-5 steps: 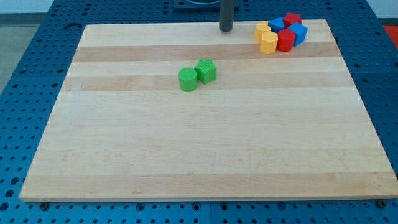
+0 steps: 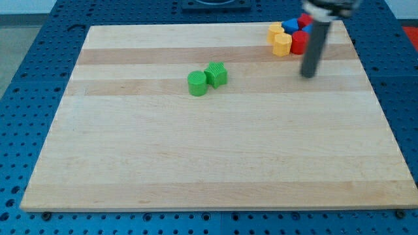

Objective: Slide red star along with blue triangle and yellow heart a bit down

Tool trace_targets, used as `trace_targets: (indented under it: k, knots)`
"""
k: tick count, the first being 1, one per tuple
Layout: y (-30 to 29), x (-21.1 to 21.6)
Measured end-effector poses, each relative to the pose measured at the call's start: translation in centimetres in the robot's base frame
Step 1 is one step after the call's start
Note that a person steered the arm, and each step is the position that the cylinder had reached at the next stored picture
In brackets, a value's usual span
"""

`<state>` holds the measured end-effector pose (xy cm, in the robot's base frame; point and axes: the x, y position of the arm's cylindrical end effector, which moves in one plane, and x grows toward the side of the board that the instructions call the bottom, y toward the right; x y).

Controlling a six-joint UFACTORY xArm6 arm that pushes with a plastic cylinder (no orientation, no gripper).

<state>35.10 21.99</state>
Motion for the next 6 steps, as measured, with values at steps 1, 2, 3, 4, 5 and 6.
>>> trace_targets:
  k: [1, 2, 3, 4, 5, 6]
  knots:
    - [7.9, -5.9]
    - [10.6, -14.7]
    - [10.4, -16.0]
    - [7.6, -15.9]
    - [3.4, -15.9]
    - [-0.5, -16.0]
